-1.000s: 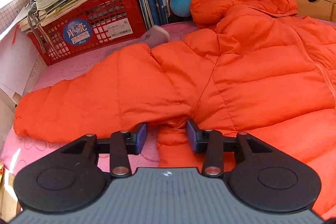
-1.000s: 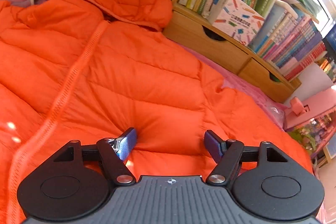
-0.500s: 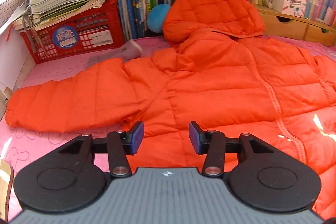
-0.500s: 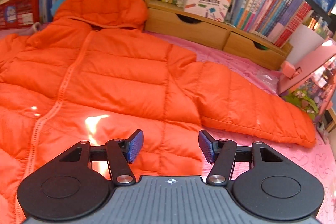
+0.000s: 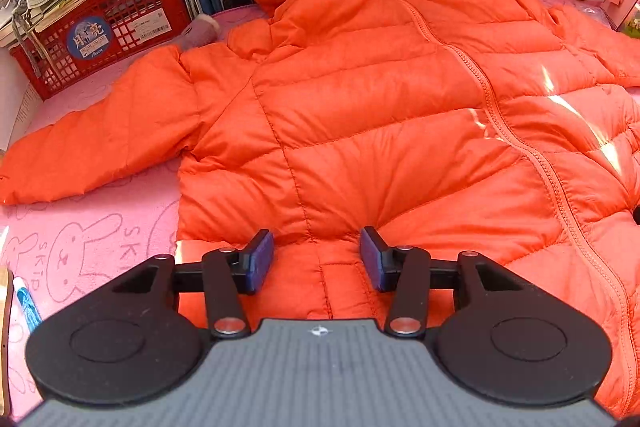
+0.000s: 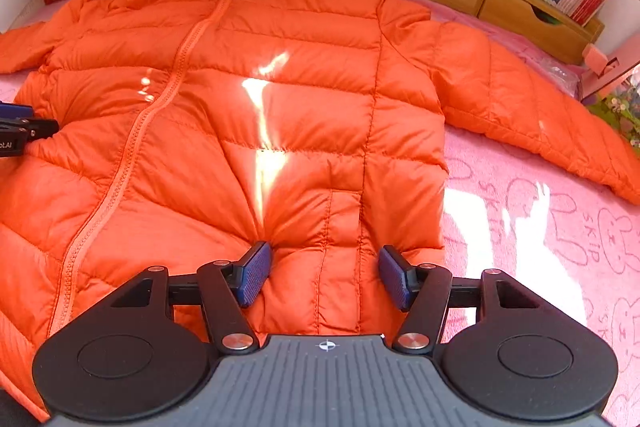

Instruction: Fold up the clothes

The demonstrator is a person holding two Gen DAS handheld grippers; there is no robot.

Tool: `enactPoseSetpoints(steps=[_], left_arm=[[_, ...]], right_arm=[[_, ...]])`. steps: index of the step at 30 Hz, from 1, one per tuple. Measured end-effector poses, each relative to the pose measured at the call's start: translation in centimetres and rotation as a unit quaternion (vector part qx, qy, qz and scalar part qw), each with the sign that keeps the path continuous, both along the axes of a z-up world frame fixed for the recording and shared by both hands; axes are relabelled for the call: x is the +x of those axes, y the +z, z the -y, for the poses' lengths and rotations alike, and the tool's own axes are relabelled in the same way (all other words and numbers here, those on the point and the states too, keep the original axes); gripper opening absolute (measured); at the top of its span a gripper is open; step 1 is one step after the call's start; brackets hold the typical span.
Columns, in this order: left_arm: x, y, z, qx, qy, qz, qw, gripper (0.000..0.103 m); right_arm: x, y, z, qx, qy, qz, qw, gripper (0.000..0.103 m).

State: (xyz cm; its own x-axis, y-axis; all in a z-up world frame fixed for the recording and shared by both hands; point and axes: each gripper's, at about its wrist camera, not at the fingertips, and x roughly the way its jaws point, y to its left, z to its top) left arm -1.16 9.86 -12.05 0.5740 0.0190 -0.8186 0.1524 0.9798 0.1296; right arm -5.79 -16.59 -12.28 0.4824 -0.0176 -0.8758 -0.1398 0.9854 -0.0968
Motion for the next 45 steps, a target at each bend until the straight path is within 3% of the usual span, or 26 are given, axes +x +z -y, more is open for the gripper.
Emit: enactPoseSetpoints(steps=[3, 5, 10, 14, 19, 23, 24, 25, 26, 28, 29, 30, 32, 34, 37, 39, 41, 45], left_arm=[[0.5, 0.9, -0.3, -0.004, 0.01, -0.022, 0.9997, 0.048], [1.5, 1.4, -1.0, -0.019, 0.029, -0.02, 0.9992, 0.046], [4.7, 2.1, -1.8, -0.039, 0.06, 0.015, 0.9973, 0.046], [9.7, 3.6, -1.8, -0.089, 0.083, 0.072, 0.99, 0.046], [17.8, 5.0, -0.7, -0.142, 0.063, 0.126, 0.9799, 0.047], [20.5, 3.6, 0.6, -0.127, 0.02, 0.111, 0.9855, 0.047], [20.6, 3.1, 0.8, -0.119, 0.017, 0.103, 0.9873, 0.048], [20.5, 2.2, 1.0, -0.107, 0.017, 0.09, 0.99, 0.048], [20.4, 1.4, 1.1, -0.1, 0.018, 0.08, 0.9916, 0.049], [19.8, -0.1, 1.1, -0.088, 0.021, 0.061, 0.994, 0.054], [19.5, -0.8, 1.2, -0.08, 0.018, 0.056, 0.9951, 0.056], [19.1, -1.0, 1.4, -0.071, 0.013, 0.06, 0.9956, 0.057], [18.8, -1.2, 1.9, -0.049, 0.004, 0.069, 0.9964, 0.057], [19.5, -1.1, 2.2, -0.037, 0.012, 0.075, 0.9964, 0.058], [20.6, -0.6, 1.8, -0.042, 0.033, 0.076, 0.9957, 0.065], [21.3, -0.3, 1.5, -0.045, 0.047, 0.077, 0.9949, 0.071], [22.0, -0.1, 1.2, -0.048, 0.062, 0.077, 0.994, 0.071], [22.2, 1.0, 0.4, -0.062, 0.087, 0.087, 0.9904, 0.065]], right_arm=[[0.3, 1.0, 0.0, -0.004, -0.011, -0.04, 0.999, 0.058], [2.3, 2.7, -0.2, 0.001, -0.011, -0.03, 0.999, 0.057], [12.5, 6.4, -0.9, 0.04, 0.024, 0.107, 0.993, 0.063], [23.3, 6.9, -2.5, 0.06, 0.031, 0.171, 0.983, 0.071], [35.3, 5.2, -3.2, 0.105, 0.0, 0.132, 0.986, 0.091], [39.1, 2.6, -4.0, 0.093, -0.022, 0.091, 0.991, 0.092], [39.7, 1.9, -4.2, 0.09, -0.023, 0.078, 0.993, 0.073], [39.8, 1.4, -4.5, 0.081, -0.022, 0.069, 0.994, 0.029], [39.8, 1.0, -4.9, 0.069, -0.02, 0.066, 0.995, 0.019], [38.2, 1.8, -5.8, 0.02, -0.003, 0.124, 0.992, 0.014], [36.9, 2.8, -6.3, -0.015, 0.008, 0.173, 0.985, 0.014], [35.2, 4.0, -6.7, -0.042, 0.013, 0.232, 0.972, 0.013], [31.9, 6.3, -7.2, -0.094, 0.022, 0.344, 0.934, 0.013], [29.5, 7.8, -6.9, -0.123, 0.007, 0.418, 0.9, 0.013], [30.3, 7.8, -5.4, -0.15, -0.028, 0.398, 0.905, 0.014], [31.1, 7.2, -3.9, -0.126, -0.059, 0.335, 0.932, 0.014], [30.2, 6.7, -2.6, -0.081, -0.077, 0.31, 0.944, 0.014], [25.9, 5.4, -5.0, -0.034, -0.004, 0.297, 0.954, 0.017]])
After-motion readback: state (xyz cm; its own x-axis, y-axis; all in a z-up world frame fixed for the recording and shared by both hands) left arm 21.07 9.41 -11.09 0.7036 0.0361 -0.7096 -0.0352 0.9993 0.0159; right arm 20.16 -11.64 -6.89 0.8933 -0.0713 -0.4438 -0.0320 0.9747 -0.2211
